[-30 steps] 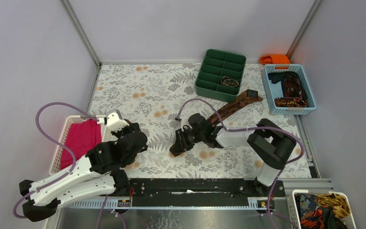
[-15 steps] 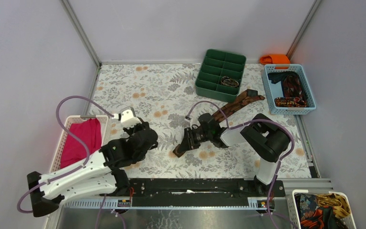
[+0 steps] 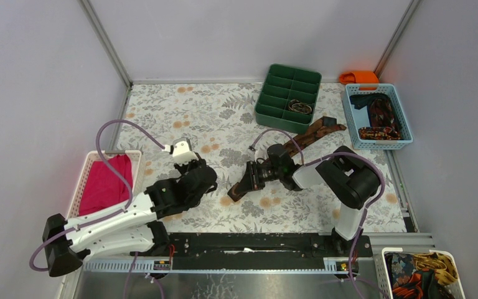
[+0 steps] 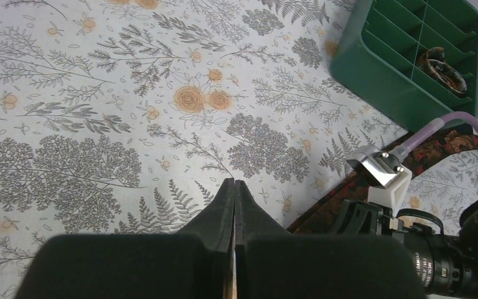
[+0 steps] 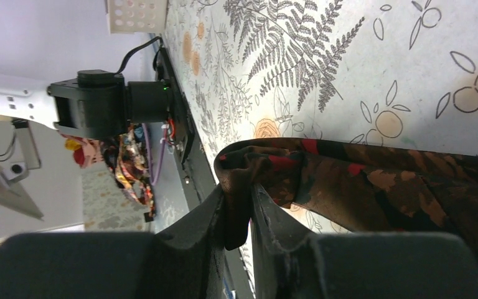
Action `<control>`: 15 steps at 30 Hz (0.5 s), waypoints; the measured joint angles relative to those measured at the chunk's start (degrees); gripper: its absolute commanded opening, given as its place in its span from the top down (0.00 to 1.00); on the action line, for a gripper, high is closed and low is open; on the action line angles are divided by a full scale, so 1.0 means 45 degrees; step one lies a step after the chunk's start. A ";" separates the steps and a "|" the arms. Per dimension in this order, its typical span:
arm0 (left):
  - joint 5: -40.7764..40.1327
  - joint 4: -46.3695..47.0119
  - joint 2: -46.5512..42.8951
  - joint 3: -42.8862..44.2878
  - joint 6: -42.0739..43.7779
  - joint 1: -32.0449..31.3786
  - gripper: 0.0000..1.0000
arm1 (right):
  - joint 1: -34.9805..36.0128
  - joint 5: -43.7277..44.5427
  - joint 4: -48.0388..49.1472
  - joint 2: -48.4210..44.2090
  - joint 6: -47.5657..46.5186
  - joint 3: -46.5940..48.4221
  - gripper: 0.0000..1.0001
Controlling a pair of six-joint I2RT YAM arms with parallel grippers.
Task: Roll the ties
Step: Roll the tie at the center of the board.
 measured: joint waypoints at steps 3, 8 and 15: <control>0.0078 0.0282 0.0214 0.0000 0.0102 0.0000 1.00 | -0.0126 -0.0355 0.0767 0.0364 0.0510 -0.0083 0.76; 0.0160 0.0622 0.0568 0.0000 0.0306 0.0000 1.00 | -0.0559 -0.0748 0.1379 0.0758 0.0952 -0.0340 0.76; 0.0335 0.1030 0.0976 0.0000 0.0505 0.0000 1.00 | -0.1044 -0.0670 0.0627 0.0719 0.0243 -0.0364 0.68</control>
